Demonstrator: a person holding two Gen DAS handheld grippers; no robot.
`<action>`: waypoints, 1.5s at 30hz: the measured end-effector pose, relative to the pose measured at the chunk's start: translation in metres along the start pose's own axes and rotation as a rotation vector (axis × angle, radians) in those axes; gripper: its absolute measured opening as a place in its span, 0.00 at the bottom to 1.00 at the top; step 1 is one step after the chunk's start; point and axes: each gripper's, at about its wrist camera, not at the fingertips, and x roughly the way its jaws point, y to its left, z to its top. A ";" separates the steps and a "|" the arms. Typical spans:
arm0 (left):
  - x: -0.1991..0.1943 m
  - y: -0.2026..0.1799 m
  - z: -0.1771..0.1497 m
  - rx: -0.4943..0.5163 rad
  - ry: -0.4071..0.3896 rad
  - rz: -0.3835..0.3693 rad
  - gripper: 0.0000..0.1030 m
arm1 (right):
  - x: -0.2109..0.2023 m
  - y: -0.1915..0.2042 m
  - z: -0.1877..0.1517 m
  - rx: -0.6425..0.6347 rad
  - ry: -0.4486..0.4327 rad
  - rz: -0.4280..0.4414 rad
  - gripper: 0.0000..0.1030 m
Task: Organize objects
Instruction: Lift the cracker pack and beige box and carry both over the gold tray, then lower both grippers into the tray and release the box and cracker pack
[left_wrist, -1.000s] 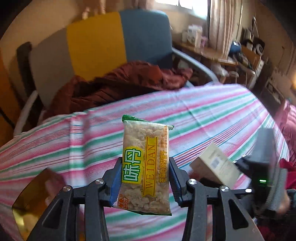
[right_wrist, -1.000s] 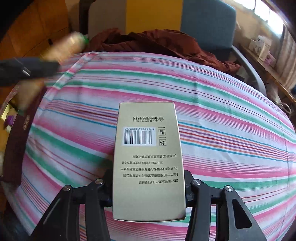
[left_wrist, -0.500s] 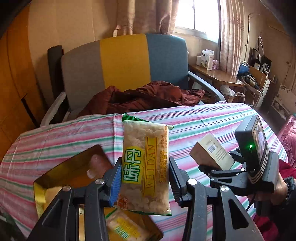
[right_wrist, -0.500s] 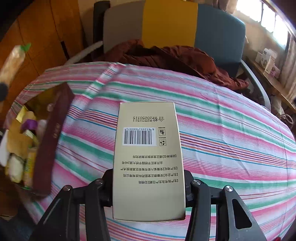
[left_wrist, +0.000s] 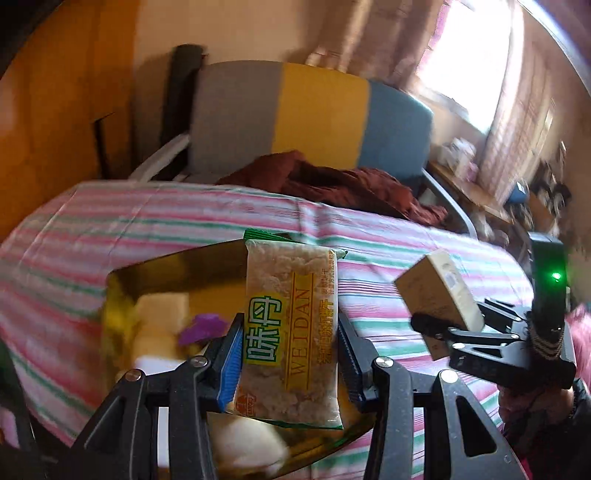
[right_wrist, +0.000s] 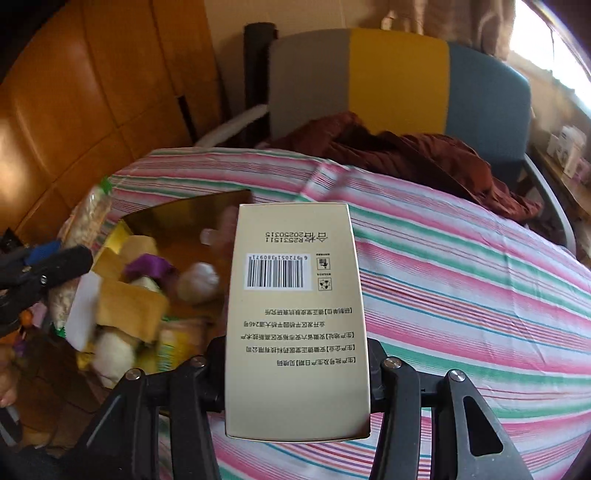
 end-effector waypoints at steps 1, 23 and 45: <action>-0.007 0.019 -0.005 -0.029 -0.008 0.017 0.45 | 0.000 0.007 0.002 -0.007 -0.005 0.009 0.49; -0.022 0.122 -0.036 -0.265 -0.045 0.026 0.45 | 0.054 0.106 0.052 -0.175 0.049 0.080 0.49; 0.076 0.101 0.025 -0.345 0.084 -0.038 0.46 | 0.108 0.101 0.087 -0.054 0.069 0.083 0.50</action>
